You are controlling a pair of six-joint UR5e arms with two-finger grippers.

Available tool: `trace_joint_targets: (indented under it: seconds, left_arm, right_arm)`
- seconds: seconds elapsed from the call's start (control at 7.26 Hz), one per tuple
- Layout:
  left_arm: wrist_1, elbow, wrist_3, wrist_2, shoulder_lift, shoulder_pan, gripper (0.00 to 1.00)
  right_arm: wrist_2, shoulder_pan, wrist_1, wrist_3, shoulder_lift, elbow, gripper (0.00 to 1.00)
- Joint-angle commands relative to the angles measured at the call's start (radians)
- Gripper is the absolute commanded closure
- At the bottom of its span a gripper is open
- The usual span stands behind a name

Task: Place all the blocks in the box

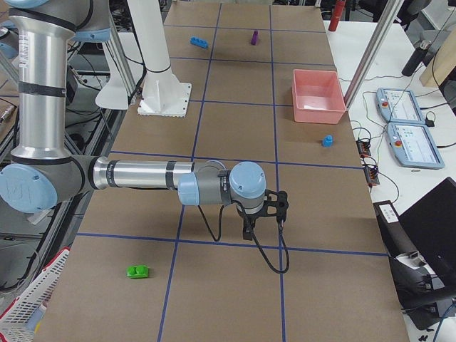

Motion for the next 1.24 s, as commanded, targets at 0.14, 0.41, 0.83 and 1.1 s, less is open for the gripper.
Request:
trace_joint_targets:
  seconds: [0.14,0.41,0.83,1.1]
  left_arm:
    - [-0.006,-0.009,-0.006,-0.002,-0.007,0.000,0.00]
    - [-0.010,-0.038,-0.006,-0.005,-0.007,0.000,0.00]
    - [-0.070,-0.046,-0.044,-0.005,-0.019,0.017,0.00]
    - [-0.190,-0.035,-0.052,-0.003,-0.024,0.018,0.00]
  right_arm:
    - [0.007,-0.001,0.011,0.006,0.011,0.015,0.00]
    - [-0.007,-0.066,0.148,0.021,0.031,0.049,0.00]
    - [-0.013,-0.286,0.207,0.363,0.144,0.054,0.00]
    - [-0.115,-0.422,0.233,0.373,0.172,0.066,0.00]
